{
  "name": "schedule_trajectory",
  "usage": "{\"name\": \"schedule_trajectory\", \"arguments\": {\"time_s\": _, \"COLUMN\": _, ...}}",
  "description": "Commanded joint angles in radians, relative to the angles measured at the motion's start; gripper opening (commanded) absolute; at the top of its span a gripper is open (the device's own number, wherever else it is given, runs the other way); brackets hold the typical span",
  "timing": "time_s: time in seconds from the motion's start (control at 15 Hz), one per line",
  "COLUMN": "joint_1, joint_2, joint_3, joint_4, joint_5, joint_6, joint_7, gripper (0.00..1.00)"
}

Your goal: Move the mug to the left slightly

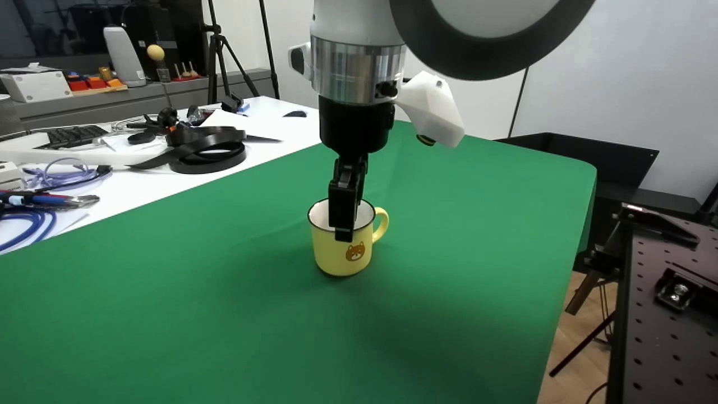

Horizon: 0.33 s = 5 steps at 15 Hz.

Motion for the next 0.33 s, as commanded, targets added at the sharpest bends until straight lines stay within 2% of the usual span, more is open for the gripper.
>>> {"name": "schedule_trajectory", "arguments": {"time_s": 0.0, "joint_1": -0.030, "joint_2": -0.062, "joint_3": 0.050, "joint_4": 0.017, "joint_5": 0.071, "joint_6": -0.155, "joint_7": -0.004, "gripper": 1.00}}
{"name": "schedule_trajectory", "arguments": {"time_s": 0.27, "joint_1": -0.034, "joint_2": -0.119, "joint_3": 0.057, "joint_4": 0.056, "joint_5": 0.093, "joint_6": -0.315, "joint_7": 0.013, "gripper": 1.00}}
